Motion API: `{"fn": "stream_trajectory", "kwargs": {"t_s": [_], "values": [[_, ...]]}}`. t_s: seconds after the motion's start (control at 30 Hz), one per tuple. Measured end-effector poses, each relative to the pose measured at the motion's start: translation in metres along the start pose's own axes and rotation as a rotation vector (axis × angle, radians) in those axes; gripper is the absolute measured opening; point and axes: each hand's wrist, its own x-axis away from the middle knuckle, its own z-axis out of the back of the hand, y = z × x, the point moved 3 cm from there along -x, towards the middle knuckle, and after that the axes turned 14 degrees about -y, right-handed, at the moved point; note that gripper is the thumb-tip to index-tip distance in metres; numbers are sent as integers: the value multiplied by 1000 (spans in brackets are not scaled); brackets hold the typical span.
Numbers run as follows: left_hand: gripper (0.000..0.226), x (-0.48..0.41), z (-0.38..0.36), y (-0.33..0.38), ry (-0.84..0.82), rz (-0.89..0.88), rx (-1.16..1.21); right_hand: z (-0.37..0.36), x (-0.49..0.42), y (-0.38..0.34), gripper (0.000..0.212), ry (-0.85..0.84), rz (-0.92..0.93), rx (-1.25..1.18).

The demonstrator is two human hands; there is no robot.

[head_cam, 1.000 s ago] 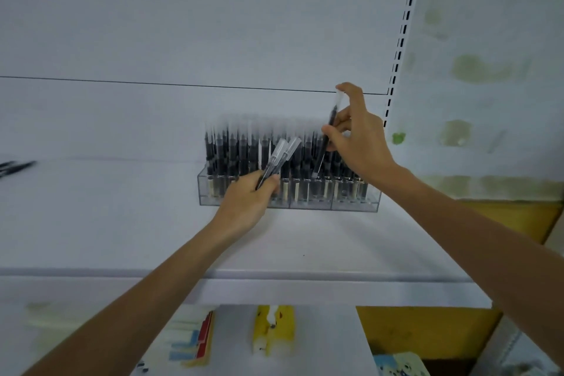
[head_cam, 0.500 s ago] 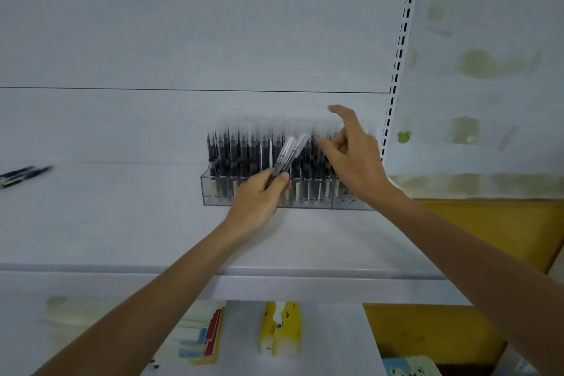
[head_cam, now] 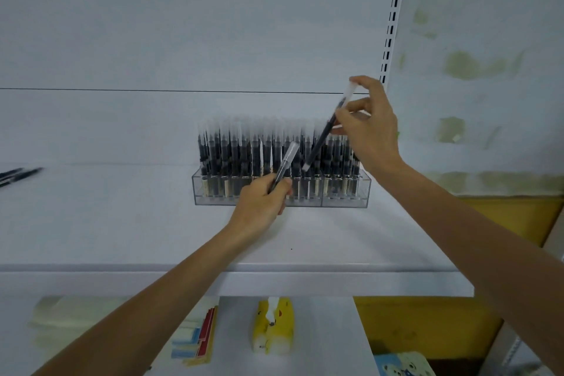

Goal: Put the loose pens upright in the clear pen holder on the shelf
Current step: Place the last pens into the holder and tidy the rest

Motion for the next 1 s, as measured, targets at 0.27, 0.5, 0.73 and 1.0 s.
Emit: {"fn": "stream_trajectory", "kwargs": {"t_s": [0.27, 0.5, 0.73, 1.0], "values": [[36, 7, 8, -3, 31, 69, 17, -3, 0, 12, 46, -105, 167, 415], [35, 6, 7, -7, 45, 59, 5, -13, 9, 25, 51, -383, -1, 563], [34, 7, -2, 1, 34, 15, -9, -8, 19, 29, 50, -228, 18, 551], [34, -5, -24, 24, 8, -116, -173, -21, 46, 24, 38, -371, -101, 220]]}}
